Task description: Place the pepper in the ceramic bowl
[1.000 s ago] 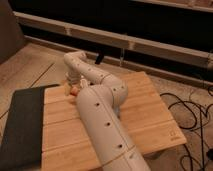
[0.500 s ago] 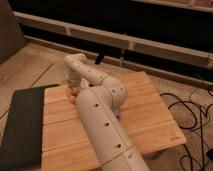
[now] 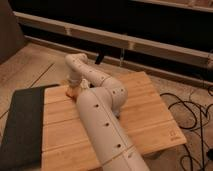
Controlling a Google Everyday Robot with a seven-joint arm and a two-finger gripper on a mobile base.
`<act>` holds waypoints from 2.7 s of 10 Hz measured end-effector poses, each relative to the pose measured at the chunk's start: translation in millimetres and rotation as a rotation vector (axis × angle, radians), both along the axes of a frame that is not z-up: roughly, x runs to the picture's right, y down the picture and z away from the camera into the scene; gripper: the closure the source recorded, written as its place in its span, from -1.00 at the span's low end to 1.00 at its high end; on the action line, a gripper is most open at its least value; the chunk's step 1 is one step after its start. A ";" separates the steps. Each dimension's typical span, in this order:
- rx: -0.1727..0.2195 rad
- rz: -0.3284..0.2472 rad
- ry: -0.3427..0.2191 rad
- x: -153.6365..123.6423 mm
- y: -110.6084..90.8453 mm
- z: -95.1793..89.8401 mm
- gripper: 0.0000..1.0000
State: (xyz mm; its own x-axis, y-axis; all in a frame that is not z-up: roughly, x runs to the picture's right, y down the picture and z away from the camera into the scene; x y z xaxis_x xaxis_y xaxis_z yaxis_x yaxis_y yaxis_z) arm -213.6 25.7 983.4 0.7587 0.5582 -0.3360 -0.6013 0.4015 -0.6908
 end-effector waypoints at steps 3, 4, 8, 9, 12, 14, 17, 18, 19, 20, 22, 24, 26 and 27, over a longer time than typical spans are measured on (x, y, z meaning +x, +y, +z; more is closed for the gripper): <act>0.086 0.026 0.008 4.0 -43.8 -9.5 1.00; 0.127 0.023 0.018 7.7 -64.4 -17.1 1.00; 0.216 -0.015 0.141 49.5 -114.4 -46.5 1.00; 0.218 -0.005 0.180 67.8 -117.9 -51.3 1.00; 0.216 0.076 0.285 128.5 -117.7 -66.0 1.00; 0.207 0.124 0.317 156.6 -105.5 -71.4 1.00; 0.190 0.214 0.368 207.1 -76.6 -76.0 1.00; 0.190 0.234 0.383 220.1 -71.7 -76.4 1.00; 0.189 0.238 0.384 221.2 -70.0 -76.6 0.92; 0.188 0.237 0.380 218.7 -70.0 -76.7 0.73; 0.189 0.236 0.379 217.1 -70.0 -76.8 0.29; 0.188 0.238 0.380 218.8 -70.0 -76.8 -0.16; 0.189 0.236 0.378 216.7 -70.2 -76.8 -0.55; 0.188 0.236 0.378 216.7 -70.1 -76.7 -0.60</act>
